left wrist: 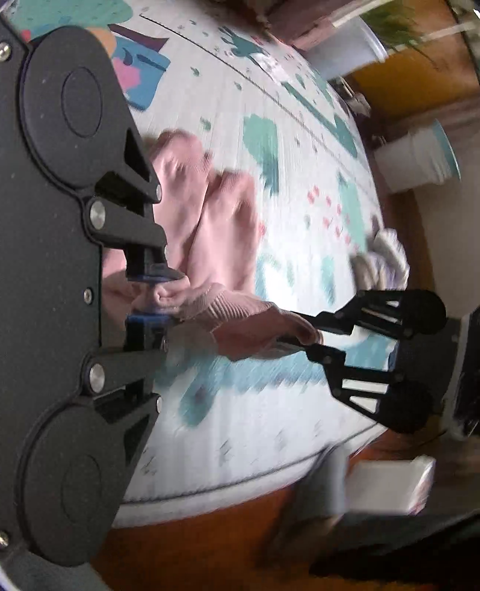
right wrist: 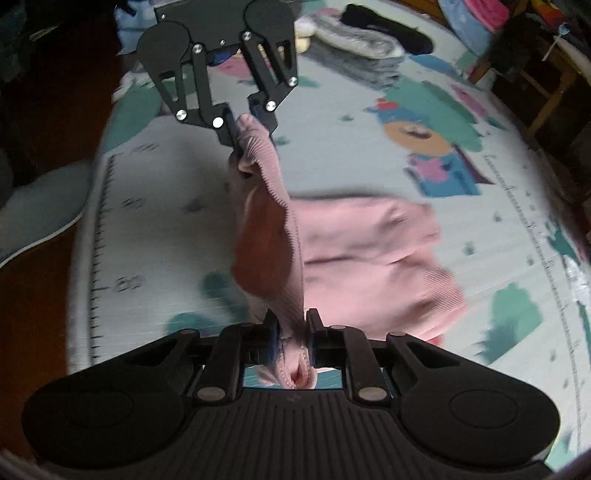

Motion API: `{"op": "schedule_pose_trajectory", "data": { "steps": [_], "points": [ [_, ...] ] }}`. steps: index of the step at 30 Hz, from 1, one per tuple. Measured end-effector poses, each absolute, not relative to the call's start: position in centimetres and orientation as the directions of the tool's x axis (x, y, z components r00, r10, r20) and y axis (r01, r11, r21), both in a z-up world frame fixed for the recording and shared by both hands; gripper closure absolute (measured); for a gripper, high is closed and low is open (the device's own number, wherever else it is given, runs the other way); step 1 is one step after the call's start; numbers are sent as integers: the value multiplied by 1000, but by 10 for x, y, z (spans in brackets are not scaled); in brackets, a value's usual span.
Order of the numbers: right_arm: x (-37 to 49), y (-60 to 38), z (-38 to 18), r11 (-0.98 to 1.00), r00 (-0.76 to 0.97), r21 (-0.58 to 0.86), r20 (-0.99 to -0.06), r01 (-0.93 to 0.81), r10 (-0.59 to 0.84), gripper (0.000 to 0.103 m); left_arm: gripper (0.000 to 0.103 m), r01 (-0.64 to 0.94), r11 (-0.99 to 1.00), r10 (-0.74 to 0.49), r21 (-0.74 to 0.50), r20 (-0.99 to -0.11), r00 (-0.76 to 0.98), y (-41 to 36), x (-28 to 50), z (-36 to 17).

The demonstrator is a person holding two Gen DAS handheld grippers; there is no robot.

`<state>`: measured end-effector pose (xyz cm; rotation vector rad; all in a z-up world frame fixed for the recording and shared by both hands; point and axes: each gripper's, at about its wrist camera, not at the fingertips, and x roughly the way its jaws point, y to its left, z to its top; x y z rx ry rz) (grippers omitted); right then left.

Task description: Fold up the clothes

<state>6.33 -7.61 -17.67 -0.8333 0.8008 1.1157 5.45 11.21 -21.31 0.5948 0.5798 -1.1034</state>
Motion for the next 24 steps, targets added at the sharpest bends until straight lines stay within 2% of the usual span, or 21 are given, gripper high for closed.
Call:
{"op": "schedule_pose_trajectory", "data": {
  "steps": [7, 15, 24],
  "points": [
    [145, -71, -160, 239, 257, -171, -880, -956, 399, 86, 88, 914, 406, -681, 4, -665, 306, 117, 138, -203],
    [221, -68, -185, 268, 238, -149, -910, -952, 338, 86, 88, 858, 493, -674, -146, -687, 270, 118, 213, -224],
    [264, -50, -219, 343, 221, -108, -924, -933, 312, 85, 88, 748, 612, -640, -257, -717, 276, 126, 251, -253]
  ]
}}
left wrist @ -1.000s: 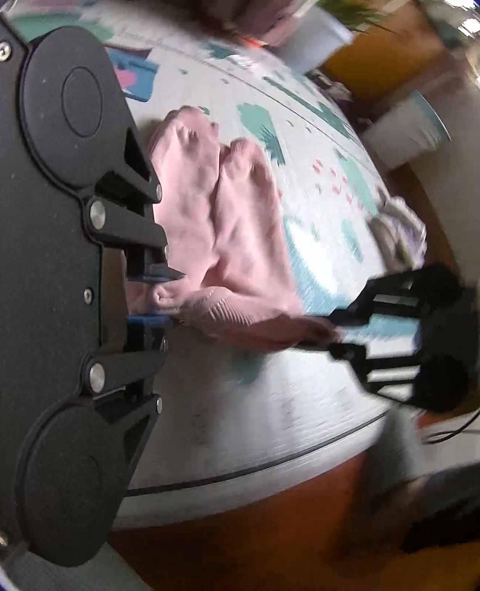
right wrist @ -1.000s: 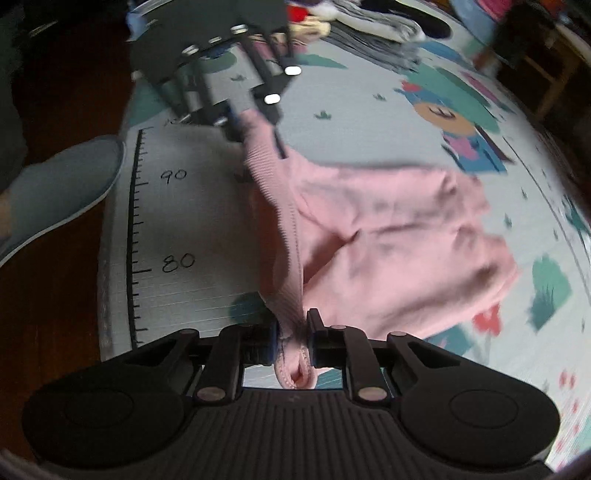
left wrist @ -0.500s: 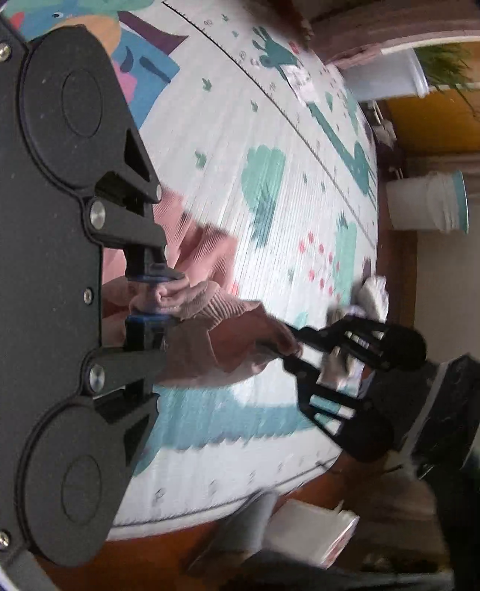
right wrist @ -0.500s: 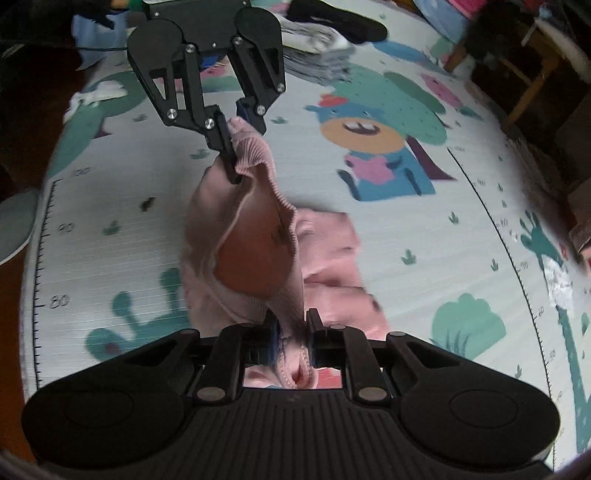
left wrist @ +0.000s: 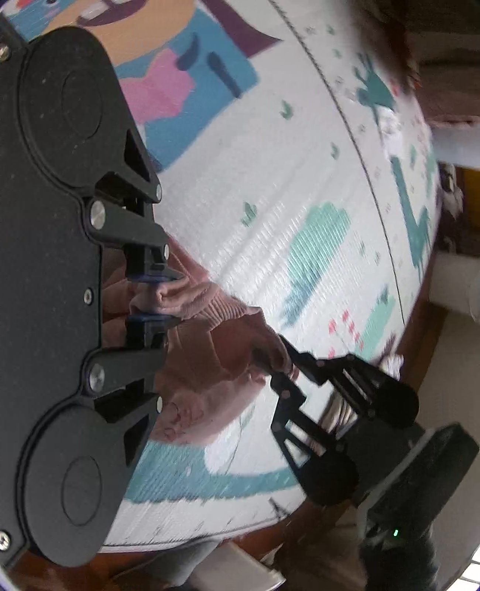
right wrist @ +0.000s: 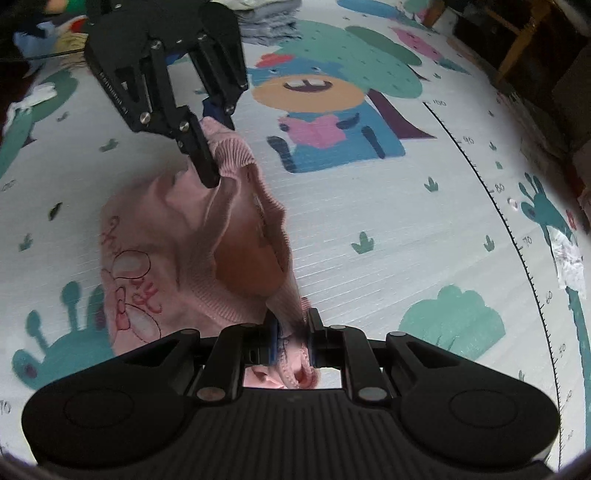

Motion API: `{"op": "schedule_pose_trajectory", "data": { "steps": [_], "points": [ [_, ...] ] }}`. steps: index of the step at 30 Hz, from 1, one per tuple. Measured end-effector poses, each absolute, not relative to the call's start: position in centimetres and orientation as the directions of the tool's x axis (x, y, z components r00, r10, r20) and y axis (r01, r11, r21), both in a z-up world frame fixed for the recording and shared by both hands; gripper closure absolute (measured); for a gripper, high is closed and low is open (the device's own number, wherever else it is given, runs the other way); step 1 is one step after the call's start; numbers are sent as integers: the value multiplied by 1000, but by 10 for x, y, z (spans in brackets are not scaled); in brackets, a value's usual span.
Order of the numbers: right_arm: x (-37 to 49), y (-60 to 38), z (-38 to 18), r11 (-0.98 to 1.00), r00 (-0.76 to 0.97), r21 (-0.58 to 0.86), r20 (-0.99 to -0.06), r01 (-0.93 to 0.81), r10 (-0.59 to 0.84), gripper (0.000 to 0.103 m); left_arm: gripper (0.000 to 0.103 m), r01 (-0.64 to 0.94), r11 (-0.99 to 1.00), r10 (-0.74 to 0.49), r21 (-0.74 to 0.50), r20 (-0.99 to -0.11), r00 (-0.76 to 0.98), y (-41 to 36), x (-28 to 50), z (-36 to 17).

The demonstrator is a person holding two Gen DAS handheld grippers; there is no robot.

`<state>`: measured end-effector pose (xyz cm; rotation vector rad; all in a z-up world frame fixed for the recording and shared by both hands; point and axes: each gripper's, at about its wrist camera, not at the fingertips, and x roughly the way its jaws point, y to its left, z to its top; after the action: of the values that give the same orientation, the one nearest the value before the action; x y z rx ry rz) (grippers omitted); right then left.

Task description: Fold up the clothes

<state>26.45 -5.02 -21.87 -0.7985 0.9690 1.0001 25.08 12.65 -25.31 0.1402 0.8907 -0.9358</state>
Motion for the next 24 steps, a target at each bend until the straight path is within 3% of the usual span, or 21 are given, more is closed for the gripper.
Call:
{"op": "schedule_pose_trajectory", "data": {
  "steps": [2, 3, 8, 10, 15, 17, 18, 19, 21, 24],
  "points": [
    [269, -51, -225, 401, 250, -116, -920, -909, 302, 80, 68, 676, 685, -612, -273, -719, 330, 128, 256, -258],
    [269, -54, -223, 437, 274, -116, -908, -892, 318, 73, 52, 634, 722, -597, -278, -714, 366, 130, 258, -258],
    [253, -85, -200, 629, 425, -66, -791, -775, 440, 54, 52, 457, 835, -541, -306, -605, 584, 159, 232, -232],
    [229, -99, -194, 687, 508, -62, -722, -724, 470, 53, 52, 438, 831, -555, -344, -573, 603, 161, 212, -227],
    [166, -105, -221, 782, 603, -14, -646, -623, 468, 53, 52, 290, 883, -467, -368, -635, 616, 149, 187, -252],
    [149, -99, -238, 811, 627, -23, -647, -585, 433, 53, 60, 244, 872, -478, -424, -635, 606, 149, 189, -267],
    [143, -95, -244, 822, 635, -25, -648, -569, 420, 53, 88, 245, 838, -527, -487, -608, 593, 150, 192, -273],
    [141, -92, -248, 831, 644, -26, -645, -556, 411, 53, 95, 233, 798, -572, -555, -578, 583, 153, 194, -277],
    [138, -87, -254, 846, 658, -24, -641, -533, 396, 53, 95, 164, 702, -640, -693, -514, 571, 163, 203, -291],
    [149, -87, -258, 853, 654, -5, -644, -523, 397, 53, 95, 162, 766, -591, -622, -581, 560, 164, 211, -297]
  ]
}}
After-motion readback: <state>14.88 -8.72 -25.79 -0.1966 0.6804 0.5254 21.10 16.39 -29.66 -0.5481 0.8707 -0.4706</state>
